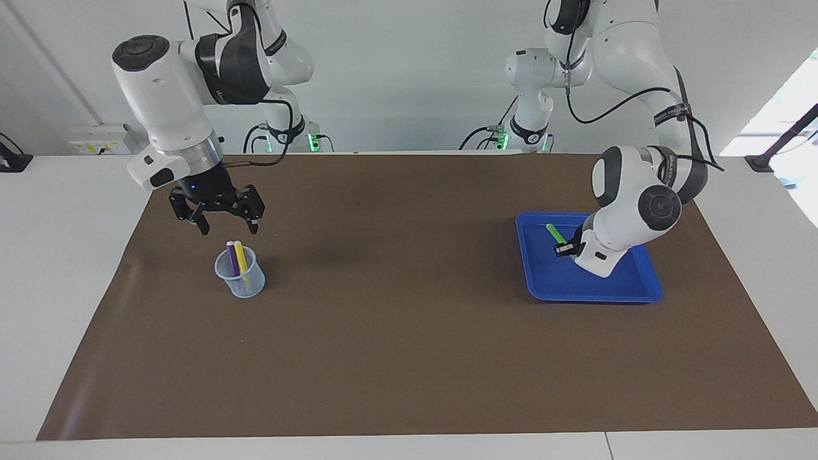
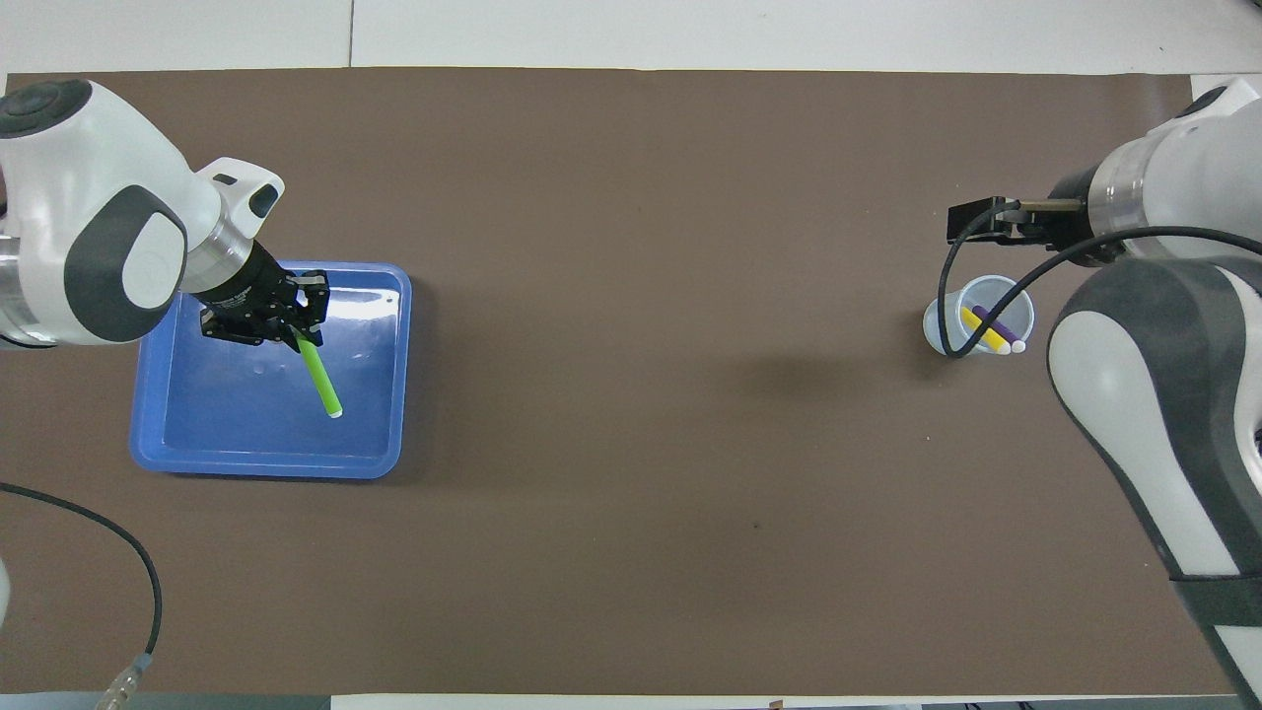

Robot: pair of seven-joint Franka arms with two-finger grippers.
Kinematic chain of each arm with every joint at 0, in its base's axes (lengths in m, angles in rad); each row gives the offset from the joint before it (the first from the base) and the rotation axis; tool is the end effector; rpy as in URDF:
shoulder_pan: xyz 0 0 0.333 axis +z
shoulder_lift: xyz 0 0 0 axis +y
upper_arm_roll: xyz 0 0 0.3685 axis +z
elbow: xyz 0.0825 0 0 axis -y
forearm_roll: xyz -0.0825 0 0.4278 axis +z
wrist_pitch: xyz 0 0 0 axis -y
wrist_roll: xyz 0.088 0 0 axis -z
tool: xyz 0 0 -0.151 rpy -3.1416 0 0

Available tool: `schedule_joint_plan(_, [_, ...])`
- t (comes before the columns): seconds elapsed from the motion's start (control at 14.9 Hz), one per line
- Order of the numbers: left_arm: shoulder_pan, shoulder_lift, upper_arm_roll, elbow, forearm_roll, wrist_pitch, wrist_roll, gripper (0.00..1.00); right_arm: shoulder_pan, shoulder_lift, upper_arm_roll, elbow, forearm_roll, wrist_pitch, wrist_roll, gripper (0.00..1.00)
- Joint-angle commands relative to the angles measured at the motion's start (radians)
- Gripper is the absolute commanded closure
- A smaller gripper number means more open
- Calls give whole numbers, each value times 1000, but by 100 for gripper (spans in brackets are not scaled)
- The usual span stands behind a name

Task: Right arm passes pens to left for tray arrangement
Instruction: 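Release the green pen in the tray with the left gripper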

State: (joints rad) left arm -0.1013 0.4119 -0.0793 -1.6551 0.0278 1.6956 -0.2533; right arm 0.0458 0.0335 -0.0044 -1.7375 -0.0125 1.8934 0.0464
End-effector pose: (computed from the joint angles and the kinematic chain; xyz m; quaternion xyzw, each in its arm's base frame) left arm 0.6565 -0.1114 0.3346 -0.9824 -0.0318 0.1803 0.0367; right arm 0.6358 0.0249 0.5552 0.9981 -0.0009 0.0614 0.0034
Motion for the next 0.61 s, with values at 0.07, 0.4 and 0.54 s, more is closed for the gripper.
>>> schedule_joint_plan(0.07, [-14,41,0,29,61,-21,63,100,-12,-18,1,70,-53,-141,-26,0])
schedule_joint_plan(0.4, [-11,33,0,-32,52,62,63,100,-18,-56,3,3,-32,-137,-19,0])
schedule_joint_plan(0.54, [-6,27,0,-49,50,81,65,100,-23,-82,0,-87,-29,-58,-26,0])
